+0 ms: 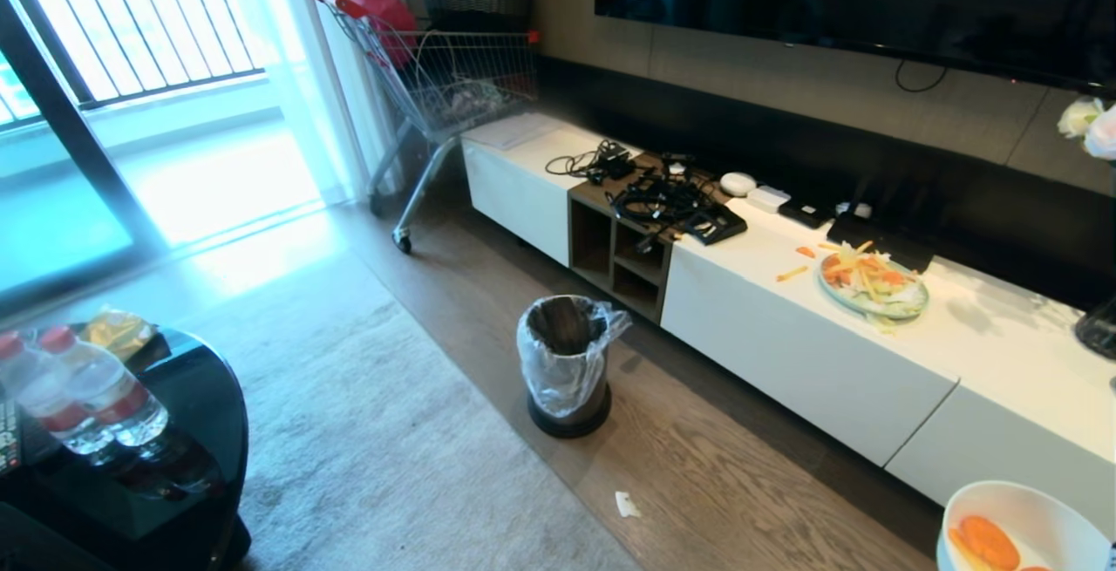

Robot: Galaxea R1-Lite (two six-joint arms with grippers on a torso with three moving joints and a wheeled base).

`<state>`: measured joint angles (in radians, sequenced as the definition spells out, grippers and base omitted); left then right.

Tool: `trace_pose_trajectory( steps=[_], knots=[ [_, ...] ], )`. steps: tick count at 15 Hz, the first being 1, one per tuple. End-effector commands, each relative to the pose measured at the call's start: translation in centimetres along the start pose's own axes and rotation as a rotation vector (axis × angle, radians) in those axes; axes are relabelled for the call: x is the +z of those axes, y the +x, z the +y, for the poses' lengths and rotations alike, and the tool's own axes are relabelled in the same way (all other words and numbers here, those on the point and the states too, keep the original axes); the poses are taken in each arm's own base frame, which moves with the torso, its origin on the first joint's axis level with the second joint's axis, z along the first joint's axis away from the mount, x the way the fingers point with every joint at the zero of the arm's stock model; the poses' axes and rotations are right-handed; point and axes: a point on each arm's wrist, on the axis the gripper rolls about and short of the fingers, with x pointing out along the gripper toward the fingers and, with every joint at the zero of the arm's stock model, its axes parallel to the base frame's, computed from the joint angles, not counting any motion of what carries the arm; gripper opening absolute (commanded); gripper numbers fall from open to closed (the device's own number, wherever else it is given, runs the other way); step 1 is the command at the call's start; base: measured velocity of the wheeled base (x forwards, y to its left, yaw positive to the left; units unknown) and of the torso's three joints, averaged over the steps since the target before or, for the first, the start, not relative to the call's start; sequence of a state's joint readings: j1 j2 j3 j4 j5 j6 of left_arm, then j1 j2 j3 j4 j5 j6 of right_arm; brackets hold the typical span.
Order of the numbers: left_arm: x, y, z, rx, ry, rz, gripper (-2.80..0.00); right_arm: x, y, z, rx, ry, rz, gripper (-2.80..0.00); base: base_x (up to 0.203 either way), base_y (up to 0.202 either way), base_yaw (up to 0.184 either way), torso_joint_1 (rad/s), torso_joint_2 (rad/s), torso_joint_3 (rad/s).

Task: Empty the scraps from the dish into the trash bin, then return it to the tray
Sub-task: Move the bowl over the trash can

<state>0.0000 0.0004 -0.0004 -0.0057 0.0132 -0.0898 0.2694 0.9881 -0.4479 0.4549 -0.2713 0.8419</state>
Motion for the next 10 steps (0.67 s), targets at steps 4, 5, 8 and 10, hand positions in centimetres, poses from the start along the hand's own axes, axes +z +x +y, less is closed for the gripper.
trace_pose_trajectory(
  steps=[4,5,8,10],
  knots=[
    [-0.01,0.00,0.00,0.001,-0.001,0.000,-2.80,-0.01,0.02,0.00,-0.003,0.003,0.001,-2.80,0.187,0.000,0.002,0.001,0.00,0.002],
    [-0.01,0.00,0.00,0.001,-0.001,0.000,-2.80,-0.01,0.02,0.00,-0.003,0.003,0.001,-2.80,0.186,0.000,0.002,-0.001,0.00,0.007],
    [-0.01,0.00,0.00,0.001,-0.001,0.000,-2.80,-0.01,0.02,0.00,-0.003,0.003,0.001,-2.80,0.190,0.000,0.000,0.002,0.00,0.000],
    [-0.01,0.00,0.00,0.001,-0.002,0.000,-2.80,-0.02,0.02,-0.02,-0.004,0.003,0.002,-2.80,0.186,0.000,0.002,0.001,0.00,0.002]
  ],
)
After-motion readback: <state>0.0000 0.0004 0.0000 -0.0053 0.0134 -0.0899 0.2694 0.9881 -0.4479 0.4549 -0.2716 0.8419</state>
